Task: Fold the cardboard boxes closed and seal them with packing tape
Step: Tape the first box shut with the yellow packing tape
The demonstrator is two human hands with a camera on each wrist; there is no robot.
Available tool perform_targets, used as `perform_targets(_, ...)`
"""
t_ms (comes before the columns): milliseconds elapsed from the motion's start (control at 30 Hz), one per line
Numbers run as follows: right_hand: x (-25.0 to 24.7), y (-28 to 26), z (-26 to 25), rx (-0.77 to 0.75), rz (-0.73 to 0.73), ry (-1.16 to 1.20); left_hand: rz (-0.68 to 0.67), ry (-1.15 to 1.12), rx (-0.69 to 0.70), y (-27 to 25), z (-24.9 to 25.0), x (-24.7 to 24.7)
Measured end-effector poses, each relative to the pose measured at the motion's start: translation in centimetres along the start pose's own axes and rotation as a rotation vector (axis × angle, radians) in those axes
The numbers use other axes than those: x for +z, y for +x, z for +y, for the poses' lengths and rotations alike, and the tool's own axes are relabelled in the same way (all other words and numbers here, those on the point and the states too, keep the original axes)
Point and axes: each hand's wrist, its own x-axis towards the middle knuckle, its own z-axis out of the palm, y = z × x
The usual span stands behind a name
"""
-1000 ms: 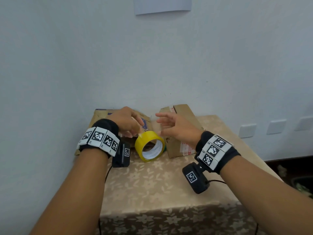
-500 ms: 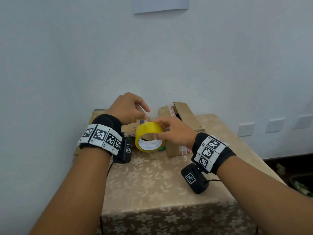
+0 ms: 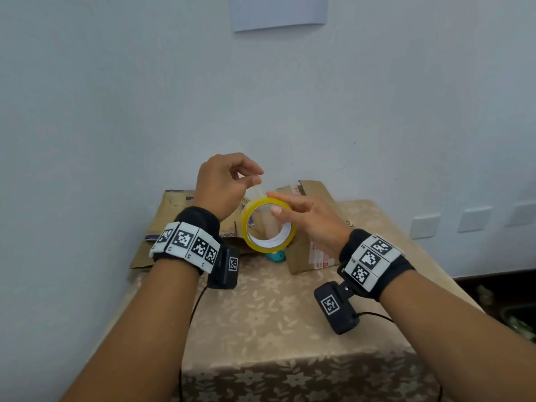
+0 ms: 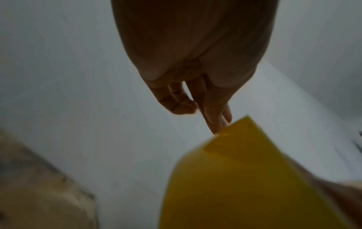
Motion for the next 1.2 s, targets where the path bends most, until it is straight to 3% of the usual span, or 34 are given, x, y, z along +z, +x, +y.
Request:
perform_targets(300, -0.2, 0.0, 0.3, -0.055, -0.033, -0.160, 0.086, -0.438, -0.177, -0.2, -0.1, 0.7)
perform_targets(433, -0.3, -0.1, 0.2, -0.022, -0.054, -0.099, -0.006, -0.505, -0.204, 0.1, 0.3, 0.6)
perform_targets(567, -0.3, -0.1, 0.3, 0.011, -0.037, -0.047, -0.141, -0.639, -0.342, 0.1, 0.6, 0.3)
perform_targets(767, -0.3, 0.2, -0.1, 0.052, 0.046, 0.097, -0.130, -0.475, -0.240, -0.3, 1.6, 0.3)
perform_targets(1067, 0.7, 0.6, -1.5, 0.095, 0.192, 0.075, -0.018, -0.454, -0.146, 0.3, 2.6, 1.1)
perform_targets(1200, 0.3, 0.4, -2.7, 0.116, 0.228, 0.208, 0.024, -0.446, -0.138, 0.4, 2.7, 1.0)
